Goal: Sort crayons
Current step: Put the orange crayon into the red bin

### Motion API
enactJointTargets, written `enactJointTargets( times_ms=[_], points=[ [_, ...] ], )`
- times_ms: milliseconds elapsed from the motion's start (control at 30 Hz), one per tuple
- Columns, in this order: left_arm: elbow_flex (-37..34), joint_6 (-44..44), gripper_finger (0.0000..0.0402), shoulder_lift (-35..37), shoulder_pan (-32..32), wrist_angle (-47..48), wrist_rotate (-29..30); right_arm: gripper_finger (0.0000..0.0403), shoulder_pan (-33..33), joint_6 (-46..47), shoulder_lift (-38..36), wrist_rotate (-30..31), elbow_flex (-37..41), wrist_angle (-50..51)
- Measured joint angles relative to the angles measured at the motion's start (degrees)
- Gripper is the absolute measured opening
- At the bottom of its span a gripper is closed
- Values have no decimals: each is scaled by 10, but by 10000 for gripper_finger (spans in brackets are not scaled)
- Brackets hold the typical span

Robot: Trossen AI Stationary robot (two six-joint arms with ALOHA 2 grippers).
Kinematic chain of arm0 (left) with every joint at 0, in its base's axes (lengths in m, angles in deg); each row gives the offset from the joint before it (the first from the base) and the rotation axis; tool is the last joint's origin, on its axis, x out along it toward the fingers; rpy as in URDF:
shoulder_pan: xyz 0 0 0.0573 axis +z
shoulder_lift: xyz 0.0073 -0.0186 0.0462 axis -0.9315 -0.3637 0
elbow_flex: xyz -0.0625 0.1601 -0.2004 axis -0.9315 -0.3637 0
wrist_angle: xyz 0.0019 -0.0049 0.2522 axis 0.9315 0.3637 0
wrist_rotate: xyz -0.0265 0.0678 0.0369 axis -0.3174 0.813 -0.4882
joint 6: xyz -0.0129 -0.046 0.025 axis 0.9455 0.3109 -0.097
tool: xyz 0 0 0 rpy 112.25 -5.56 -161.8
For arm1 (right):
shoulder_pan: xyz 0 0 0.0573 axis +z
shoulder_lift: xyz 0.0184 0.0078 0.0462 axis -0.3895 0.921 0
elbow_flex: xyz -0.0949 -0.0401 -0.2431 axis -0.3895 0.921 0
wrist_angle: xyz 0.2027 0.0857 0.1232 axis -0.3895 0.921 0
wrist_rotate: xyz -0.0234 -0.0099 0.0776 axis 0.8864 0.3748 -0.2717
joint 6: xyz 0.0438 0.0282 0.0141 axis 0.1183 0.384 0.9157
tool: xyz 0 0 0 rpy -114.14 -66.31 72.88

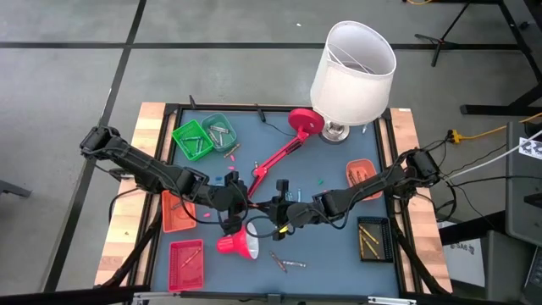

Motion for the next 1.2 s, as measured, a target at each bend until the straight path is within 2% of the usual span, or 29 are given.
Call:
enactJointTargets(
  times_ms=[167, 267, 367, 467, 633, 767, 833, 1000, 1200],
  points=[
    [0, 0, 9, 0, 0, 2, -10, 68, 0, 1, 0, -28, 0, -2],
    [0, 3, 9, 0, 0, 21, -44, 102, 1, 9, 0, -28, 0, 6],
    [0, 25, 9, 0, 0, 49, -118, 128, 2, 26, 0, -32, 0, 32],
    [0, 64, 9, 0, -1, 79, -204, 143, 1, 52, 0, -68, 0, 72],
    [0, 96, 9, 0, -11, 99, -341, 148, 1, 79, 0, -138, 0, 136],
    [0, 116, 9, 0, -22, 102, -444, 149, 2, 96, 0, -168, 0, 160],
    [0, 136, 9, 0, -29, 102, -465, 149, 2, 106, 0, -176, 0, 165],
    [0, 193, 9, 0, -54, 106, -472, 149, 1, 109, 0, -178, 0, 171],
    [0, 306, 9, 0, -106, 169, -498, 149, 1, 110, 0, -179, 0, 175]
  ],
)
